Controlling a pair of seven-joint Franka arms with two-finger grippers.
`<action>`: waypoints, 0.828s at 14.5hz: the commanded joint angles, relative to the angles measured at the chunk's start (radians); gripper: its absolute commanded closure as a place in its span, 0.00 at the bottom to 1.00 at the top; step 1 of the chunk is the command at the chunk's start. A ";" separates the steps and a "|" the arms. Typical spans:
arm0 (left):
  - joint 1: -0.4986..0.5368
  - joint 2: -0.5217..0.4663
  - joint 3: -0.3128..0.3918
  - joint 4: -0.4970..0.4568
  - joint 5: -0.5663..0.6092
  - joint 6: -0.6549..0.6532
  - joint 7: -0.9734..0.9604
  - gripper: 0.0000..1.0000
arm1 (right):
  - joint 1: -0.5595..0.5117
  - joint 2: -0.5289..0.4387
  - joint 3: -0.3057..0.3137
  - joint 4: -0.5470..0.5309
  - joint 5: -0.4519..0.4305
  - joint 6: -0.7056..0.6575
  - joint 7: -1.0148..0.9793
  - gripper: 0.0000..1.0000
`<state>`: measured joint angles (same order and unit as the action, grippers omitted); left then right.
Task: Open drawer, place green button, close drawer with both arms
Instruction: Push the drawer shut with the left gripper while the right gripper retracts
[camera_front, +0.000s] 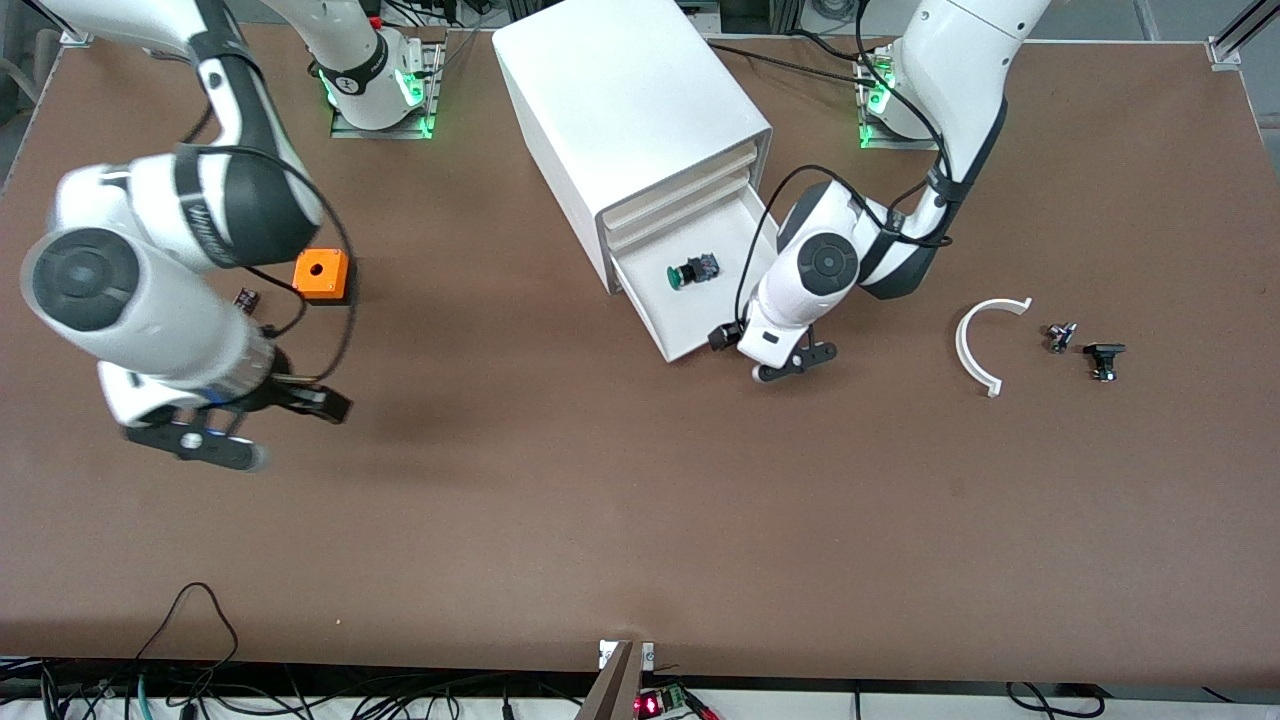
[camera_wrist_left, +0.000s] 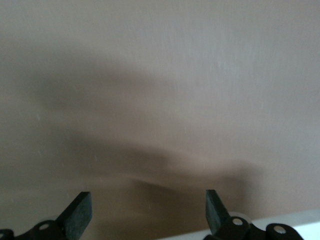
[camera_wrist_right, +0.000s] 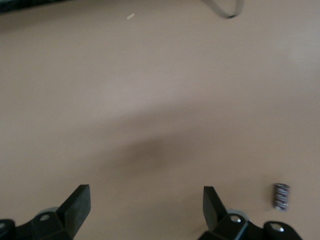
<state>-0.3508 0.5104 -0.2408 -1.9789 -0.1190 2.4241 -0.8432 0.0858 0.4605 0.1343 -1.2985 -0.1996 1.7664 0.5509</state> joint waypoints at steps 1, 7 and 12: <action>-0.033 -0.055 -0.035 -0.110 0.012 0.009 -0.014 0.00 | -0.038 -0.123 -0.054 -0.067 0.019 -0.008 0.017 0.00; -0.047 -0.076 -0.158 -0.146 0.012 -0.003 -0.013 0.00 | -0.124 -0.276 -0.090 -0.177 0.029 -0.064 -0.245 0.00; -0.048 -0.096 -0.172 -0.172 0.012 -0.017 -0.016 0.00 | -0.127 -0.347 -0.209 -0.286 0.103 -0.070 -0.543 0.00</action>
<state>-0.4011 0.4651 -0.4066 -2.1081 -0.1191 2.4231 -0.8471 -0.0358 0.1765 -0.0590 -1.4966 -0.1218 1.6775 0.1127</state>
